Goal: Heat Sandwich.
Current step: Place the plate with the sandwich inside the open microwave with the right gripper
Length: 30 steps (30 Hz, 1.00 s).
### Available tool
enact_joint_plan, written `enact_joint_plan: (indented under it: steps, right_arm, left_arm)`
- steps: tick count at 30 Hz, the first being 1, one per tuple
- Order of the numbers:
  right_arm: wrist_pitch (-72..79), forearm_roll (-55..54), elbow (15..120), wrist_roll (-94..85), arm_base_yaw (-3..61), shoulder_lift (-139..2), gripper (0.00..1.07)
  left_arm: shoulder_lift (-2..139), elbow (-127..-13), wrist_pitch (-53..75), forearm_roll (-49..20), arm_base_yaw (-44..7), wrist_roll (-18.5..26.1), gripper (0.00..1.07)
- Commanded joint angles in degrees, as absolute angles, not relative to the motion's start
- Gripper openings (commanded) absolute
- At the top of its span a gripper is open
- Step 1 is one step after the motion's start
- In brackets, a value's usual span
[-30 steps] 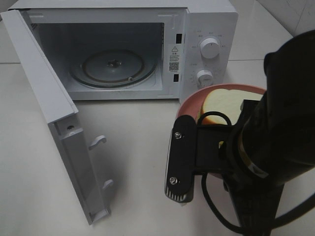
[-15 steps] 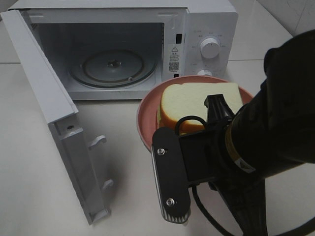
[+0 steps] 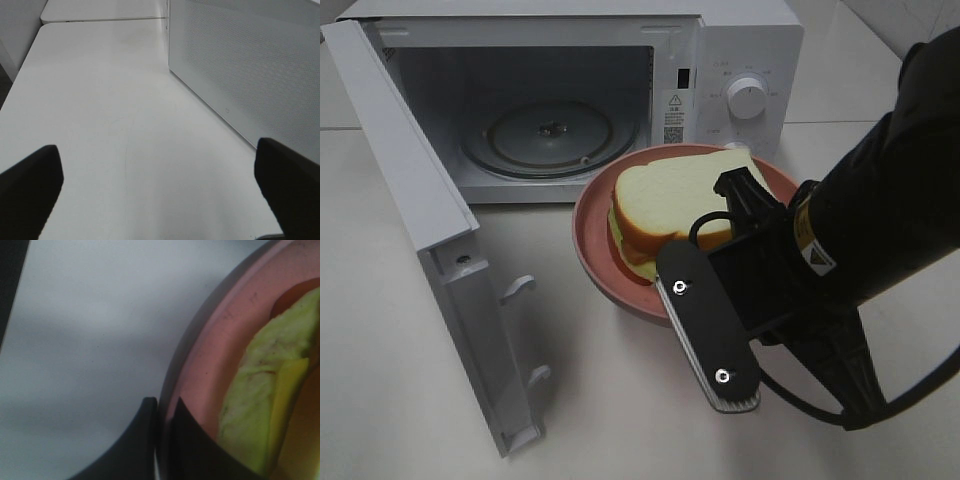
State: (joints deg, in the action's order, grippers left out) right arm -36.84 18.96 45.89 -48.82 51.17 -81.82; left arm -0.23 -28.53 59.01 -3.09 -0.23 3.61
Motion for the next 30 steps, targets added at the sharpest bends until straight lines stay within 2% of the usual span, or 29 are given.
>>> enact_joint_plan:
  steps: [1,8,15,30]
  right_arm:
    - [-34.09,15.41,45.95,-59.13,48.47,-81.36,0.0]
    - [-32.14,4.35,45.95,-81.3,41.6,-81.36,0.0]
    - [-31.68,4.35,45.95,-85.03,38.16,-81.53,0.0]
    - [-25.78,3.67,46.64,-86.12,40.85,-86.12,0.0]
  left_arm:
    - [-1.78,-28.36,58.96,-3.21,-0.29,3.44,1.0]
    - [-1.78,-28.36,58.96,-3.21,-0.29,3.44,1.0]
    - [-1.78,-28.36,58.96,-3.21,-0.29,3.44,1.0]
    - [-1.78,-28.36,58.96,-3.21,-0.29,3.44,1.0]
